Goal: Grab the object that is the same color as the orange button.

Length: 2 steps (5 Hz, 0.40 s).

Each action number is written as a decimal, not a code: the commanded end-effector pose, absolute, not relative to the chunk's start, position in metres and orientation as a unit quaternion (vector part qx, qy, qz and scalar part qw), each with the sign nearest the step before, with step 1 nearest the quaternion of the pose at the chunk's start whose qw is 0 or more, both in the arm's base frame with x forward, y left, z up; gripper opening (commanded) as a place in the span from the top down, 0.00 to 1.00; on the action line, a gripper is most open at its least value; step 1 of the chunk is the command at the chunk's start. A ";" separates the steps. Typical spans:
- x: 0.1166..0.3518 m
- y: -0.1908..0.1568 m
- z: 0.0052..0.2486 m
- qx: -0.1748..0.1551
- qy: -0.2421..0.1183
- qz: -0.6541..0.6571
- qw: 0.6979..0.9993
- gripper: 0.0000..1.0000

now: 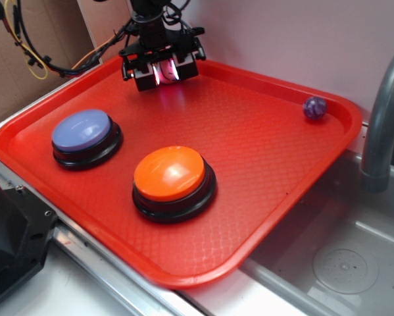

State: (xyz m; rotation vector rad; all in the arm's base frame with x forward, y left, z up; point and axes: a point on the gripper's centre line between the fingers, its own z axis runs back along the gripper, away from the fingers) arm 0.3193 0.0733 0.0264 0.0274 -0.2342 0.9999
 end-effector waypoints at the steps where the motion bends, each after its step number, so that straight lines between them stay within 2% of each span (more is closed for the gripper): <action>1: 0.269 0.060 0.111 -0.078 -0.099 0.431 0.894 1.00; 2: 0.234 0.034 0.148 -0.070 -0.069 0.342 0.934 1.00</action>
